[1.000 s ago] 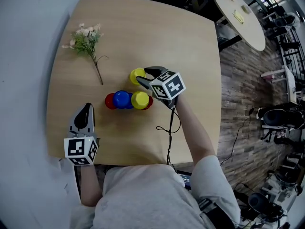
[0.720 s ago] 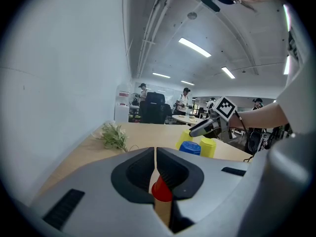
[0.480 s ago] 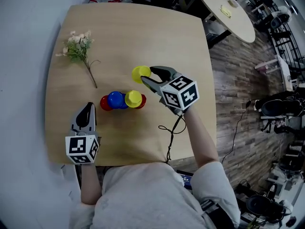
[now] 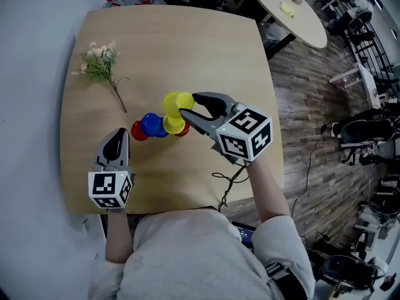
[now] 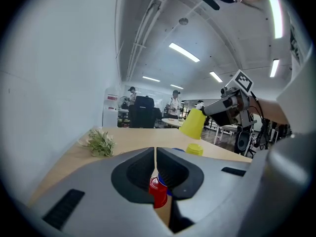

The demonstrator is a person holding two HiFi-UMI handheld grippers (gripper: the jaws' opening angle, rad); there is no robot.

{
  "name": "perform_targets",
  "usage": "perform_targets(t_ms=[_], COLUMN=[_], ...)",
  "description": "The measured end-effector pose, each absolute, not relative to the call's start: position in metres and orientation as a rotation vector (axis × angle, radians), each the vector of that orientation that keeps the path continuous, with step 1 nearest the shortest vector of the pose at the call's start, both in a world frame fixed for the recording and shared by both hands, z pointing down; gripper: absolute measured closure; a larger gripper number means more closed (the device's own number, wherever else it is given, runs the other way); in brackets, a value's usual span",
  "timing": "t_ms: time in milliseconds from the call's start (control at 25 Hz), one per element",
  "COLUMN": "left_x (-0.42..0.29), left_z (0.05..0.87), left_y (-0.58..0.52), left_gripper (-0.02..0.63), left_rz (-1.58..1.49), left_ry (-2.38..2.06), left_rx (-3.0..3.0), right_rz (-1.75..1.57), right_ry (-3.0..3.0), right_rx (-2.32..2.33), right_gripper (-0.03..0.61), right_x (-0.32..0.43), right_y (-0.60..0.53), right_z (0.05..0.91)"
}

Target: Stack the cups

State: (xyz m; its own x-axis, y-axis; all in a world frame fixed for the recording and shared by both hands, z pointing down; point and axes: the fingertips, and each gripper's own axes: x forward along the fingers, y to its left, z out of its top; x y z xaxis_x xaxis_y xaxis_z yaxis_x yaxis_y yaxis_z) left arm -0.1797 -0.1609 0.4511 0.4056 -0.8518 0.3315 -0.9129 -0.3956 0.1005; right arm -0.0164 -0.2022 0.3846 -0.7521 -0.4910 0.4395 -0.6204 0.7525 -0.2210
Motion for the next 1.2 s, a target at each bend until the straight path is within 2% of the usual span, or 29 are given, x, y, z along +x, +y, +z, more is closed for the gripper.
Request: perform_targets(t_ms=[440,1200], left_x=[-0.195,-0.221], left_z=[0.45,0.451], left_y=[-0.153,-0.148], left_gripper=[0.593,0.594], left_rz=[0.309,0.287], left_ry=[-1.535,-1.555], left_rx=[2.416,2.398], right_rz=[0.537,0.445], right_ry=[-2.507,-2.45], right_rx=[0.804,0.831], right_gripper=[0.374,0.365], right_x=[-0.052,-0.067], right_y=[-0.183,-0.189], right_z=[0.406,0.414])
